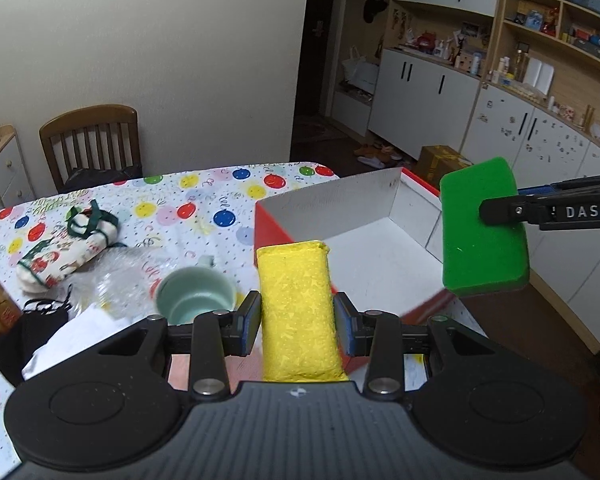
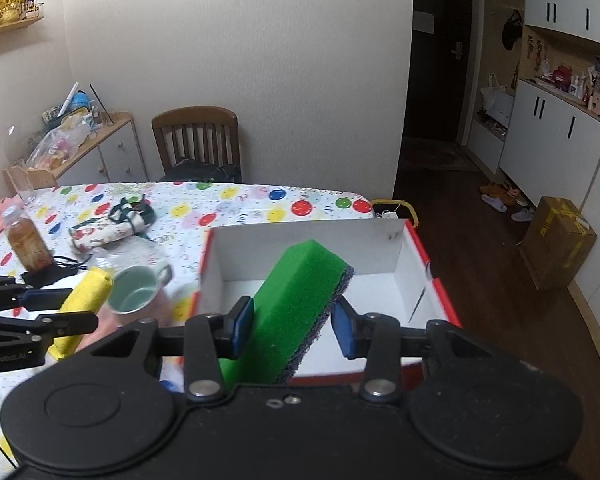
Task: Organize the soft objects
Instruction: 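Carry the yellow sponge and green sponge into the red shoebox with both grippers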
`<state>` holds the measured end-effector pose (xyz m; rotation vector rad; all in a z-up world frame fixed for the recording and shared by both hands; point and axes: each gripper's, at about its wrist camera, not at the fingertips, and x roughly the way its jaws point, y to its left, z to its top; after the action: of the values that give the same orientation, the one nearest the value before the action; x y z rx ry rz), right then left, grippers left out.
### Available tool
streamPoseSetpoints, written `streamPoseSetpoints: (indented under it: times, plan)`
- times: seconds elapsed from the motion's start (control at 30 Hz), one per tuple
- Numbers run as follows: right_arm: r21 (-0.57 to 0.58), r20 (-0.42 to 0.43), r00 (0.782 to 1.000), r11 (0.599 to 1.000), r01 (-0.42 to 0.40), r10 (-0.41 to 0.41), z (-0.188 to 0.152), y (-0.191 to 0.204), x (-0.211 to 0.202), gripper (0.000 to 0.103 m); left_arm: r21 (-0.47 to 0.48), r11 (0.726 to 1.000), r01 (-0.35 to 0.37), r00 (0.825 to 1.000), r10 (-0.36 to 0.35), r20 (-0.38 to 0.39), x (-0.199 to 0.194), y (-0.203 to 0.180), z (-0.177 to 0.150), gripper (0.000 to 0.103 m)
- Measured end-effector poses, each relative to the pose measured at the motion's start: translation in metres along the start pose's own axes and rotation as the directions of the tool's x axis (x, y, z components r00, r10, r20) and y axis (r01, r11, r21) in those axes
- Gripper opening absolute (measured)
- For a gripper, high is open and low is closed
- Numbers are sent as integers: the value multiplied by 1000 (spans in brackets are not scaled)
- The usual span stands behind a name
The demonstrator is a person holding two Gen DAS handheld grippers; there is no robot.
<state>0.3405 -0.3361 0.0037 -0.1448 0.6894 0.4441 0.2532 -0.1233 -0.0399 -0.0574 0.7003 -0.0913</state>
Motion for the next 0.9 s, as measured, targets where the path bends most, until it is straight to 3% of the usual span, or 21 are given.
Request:
streamPoseSetpoints:
  times: [0.27,0.53,0.9]
  plan:
    - [5,-65,997,999,-47,47,12,-48,50,41,6,998,-65,997,65,-49,51,-31,26,38]
    - [0,-134,988,997,-81,81,7,-71,93,41,53,995,-89,989,95,-115,108,-60,48,38]
    - [-6,-234,967,995,-104,100,-9,-82,142,41,82,991,-105,958,122,-258,192,-84,50,38]
